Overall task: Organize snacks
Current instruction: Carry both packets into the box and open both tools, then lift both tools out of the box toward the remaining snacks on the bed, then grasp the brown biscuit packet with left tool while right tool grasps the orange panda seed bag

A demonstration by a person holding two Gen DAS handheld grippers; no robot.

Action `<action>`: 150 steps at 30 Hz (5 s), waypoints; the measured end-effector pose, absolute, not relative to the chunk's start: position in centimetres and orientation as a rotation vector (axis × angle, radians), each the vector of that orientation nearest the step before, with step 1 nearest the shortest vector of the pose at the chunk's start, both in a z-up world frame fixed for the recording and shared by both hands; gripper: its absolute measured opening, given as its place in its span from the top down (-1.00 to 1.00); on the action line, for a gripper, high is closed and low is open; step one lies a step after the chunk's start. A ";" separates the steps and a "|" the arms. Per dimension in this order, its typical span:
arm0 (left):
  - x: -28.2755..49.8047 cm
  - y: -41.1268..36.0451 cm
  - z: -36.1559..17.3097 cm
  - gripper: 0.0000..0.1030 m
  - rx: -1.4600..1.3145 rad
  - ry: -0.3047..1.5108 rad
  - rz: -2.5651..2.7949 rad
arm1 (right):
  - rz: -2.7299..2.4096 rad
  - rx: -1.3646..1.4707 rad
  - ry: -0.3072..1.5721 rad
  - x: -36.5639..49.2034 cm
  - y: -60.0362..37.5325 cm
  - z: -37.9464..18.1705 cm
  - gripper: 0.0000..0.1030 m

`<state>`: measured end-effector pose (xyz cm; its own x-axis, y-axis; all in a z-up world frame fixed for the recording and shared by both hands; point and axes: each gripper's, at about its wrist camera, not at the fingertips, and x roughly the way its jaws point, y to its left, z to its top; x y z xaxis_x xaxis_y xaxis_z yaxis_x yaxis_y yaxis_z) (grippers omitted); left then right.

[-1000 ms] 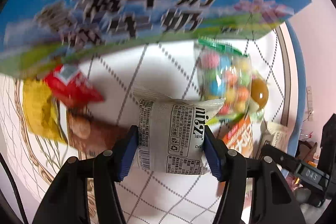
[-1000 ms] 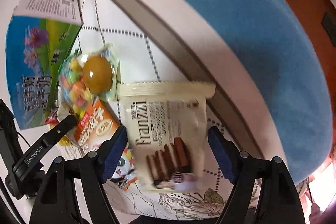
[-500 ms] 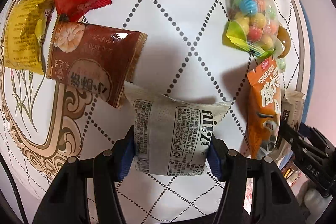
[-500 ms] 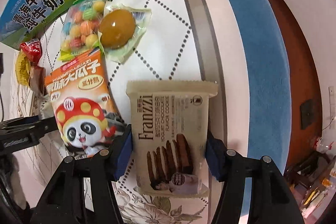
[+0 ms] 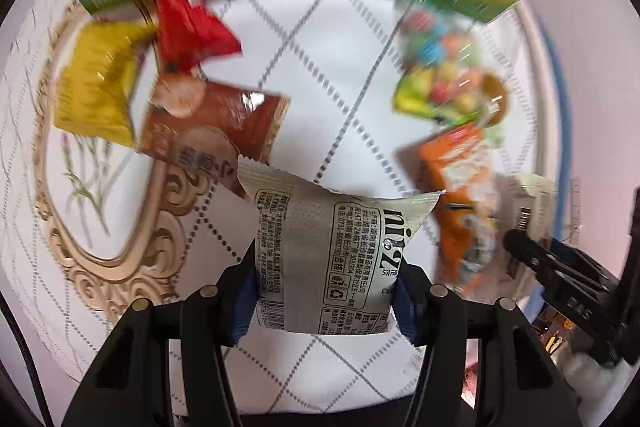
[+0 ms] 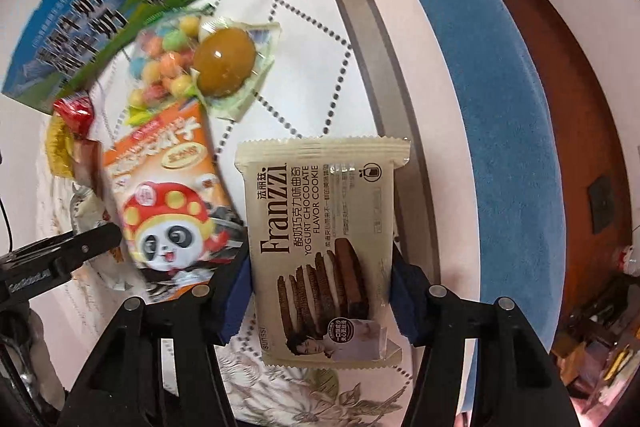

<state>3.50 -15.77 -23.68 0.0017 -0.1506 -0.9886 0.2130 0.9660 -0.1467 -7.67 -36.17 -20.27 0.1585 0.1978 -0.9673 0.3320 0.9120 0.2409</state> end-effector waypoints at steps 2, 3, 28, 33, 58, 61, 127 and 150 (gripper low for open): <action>3.5 -15.6 -21.1 -0.05 0.026 1.509 -0.310 | -0.080 0.484 1.403 -7.8 -36.6 -19.0 -0.21; 3.6 -15.5 -20.0 -0.05 0.015 1.495 -0.320 | -0.067 0.502 1.385 -7.8 -36.7 -18.0 -0.21; 28.5 -14.0 -13.6 -0.05 -0.079 1.494 -0.196 | 0.024 0.357 1.151 16.3 -35.7 -3.6 -0.21; 30.0 -13.6 -17.2 -0.05 -0.061 1.568 -0.148 | -0.007 0.309 1.229 18.9 -34.5 -6.4 -0.21; 27.6 -13.7 -16.3 -0.70 0.006 1.470 -0.133 | -0.062 0.210 1.349 19.7 -32.2 -9.5 -0.91; 27.1 -13.2 -14.8 -0.70 0.042 1.417 -0.119 | -0.056 0.177 1.322 18.9 -31.7 -8.7 -0.91; 7.4 -5.0 -28.9 -0.70 -0.098 1.602 0.108 | -0.011 0.226 1.484 -2.6 -28.6 -22.3 -0.93; 9.1 -6.3 -27.6 -0.08 -0.147 1.577 -0.060 | 0.048 0.255 1.490 -4.6 -28.1 -21.8 -0.61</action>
<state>9.07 -6.35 -27.57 -0.0053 -0.1319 -0.9913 -0.0558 0.9898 -0.1314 -4.64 -28.10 -21.84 0.0847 0.1883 -0.9785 0.1246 0.9723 0.1979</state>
